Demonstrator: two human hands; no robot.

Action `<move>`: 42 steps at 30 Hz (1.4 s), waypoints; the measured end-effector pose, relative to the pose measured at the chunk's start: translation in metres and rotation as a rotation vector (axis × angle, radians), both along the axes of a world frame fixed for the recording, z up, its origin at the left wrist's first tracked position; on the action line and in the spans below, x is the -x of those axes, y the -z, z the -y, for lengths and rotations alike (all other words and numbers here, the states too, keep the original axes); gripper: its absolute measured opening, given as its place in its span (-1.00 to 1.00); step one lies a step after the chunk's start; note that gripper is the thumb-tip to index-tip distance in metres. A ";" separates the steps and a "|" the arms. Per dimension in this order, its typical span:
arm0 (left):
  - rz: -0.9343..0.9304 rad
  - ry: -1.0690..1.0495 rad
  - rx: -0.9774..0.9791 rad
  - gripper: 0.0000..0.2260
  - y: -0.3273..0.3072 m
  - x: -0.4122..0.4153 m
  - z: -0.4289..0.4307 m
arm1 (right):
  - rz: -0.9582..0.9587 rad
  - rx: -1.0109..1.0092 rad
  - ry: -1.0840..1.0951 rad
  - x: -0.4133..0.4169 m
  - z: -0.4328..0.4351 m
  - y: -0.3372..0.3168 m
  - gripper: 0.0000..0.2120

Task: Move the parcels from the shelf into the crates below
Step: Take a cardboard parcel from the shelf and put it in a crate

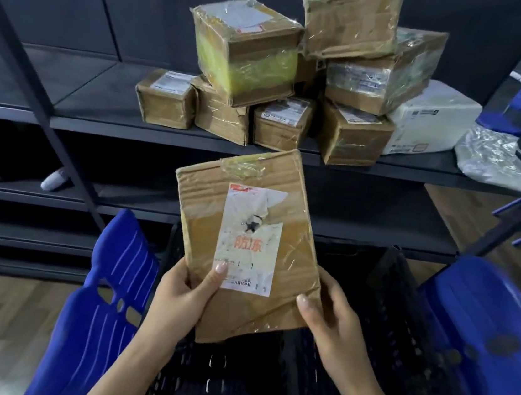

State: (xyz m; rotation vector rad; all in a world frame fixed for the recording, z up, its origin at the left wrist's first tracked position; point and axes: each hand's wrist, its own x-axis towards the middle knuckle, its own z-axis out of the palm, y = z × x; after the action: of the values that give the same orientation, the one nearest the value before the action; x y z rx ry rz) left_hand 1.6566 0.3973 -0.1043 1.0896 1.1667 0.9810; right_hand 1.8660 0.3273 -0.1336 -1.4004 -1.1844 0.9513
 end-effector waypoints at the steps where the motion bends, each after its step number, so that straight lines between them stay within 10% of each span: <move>1: 0.011 -0.010 0.007 -0.61 0.000 0.002 0.000 | -0.007 0.012 -0.004 -0.001 -0.002 -0.004 -0.44; 5: 0.022 -0.032 0.020 -0.61 0.001 0.004 0.001 | -0.031 0.078 0.006 0.000 -0.016 -0.018 -0.28; 32: -0.454 0.036 0.090 -0.95 0.087 0.037 -0.067 | 0.022 0.374 0.105 0.041 -0.081 0.078 -0.91; 42: -0.685 -0.005 0.266 -0.79 0.203 0.032 -0.115 | 0.147 0.581 0.078 0.053 -0.141 0.195 -0.55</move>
State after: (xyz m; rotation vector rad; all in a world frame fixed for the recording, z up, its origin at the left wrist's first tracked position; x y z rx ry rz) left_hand 1.6246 0.5126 -0.3072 1.2394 1.7913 0.4286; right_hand 1.8127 0.4680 -0.3284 -1.9881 -0.9858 1.2106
